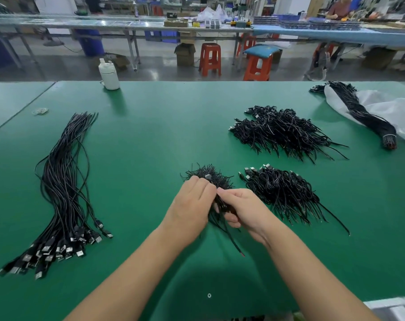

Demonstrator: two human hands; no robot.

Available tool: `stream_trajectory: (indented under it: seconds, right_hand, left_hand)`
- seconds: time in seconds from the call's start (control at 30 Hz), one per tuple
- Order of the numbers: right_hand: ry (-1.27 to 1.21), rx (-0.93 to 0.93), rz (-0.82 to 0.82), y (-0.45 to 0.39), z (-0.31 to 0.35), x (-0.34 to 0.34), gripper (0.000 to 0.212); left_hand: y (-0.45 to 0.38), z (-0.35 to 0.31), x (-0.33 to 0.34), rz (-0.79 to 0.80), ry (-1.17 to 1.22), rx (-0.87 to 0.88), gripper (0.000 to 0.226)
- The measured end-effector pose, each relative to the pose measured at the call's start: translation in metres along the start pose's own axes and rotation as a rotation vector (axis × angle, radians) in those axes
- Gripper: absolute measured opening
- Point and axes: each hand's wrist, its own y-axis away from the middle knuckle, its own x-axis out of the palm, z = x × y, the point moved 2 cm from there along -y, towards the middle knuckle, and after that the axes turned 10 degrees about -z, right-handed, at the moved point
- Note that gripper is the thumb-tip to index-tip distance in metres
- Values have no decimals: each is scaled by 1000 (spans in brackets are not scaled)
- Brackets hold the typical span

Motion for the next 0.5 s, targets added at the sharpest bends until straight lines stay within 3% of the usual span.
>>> stream_trajectory:
  seconds: [0.1, 0.23, 0.33, 0.5]
  right_hand:
    - [39, 26, 23, -1, 2, -6, 31]
    - [143, 10, -17, -6, 6, -12, 31]
    - [364, -35, -127, -15, 17, -28, 32]
    - [867, -134, -498, -45, 41, -93, 33]
  left_hand:
    - [4, 3, 4, -53, -55, 95, 21]
    - [11, 9, 18, -101, -40, 48, 16]
    - [26, 28, 31, -82, -35, -94, 15]
    - [73, 87, 37, 164, -239, -454, 17]
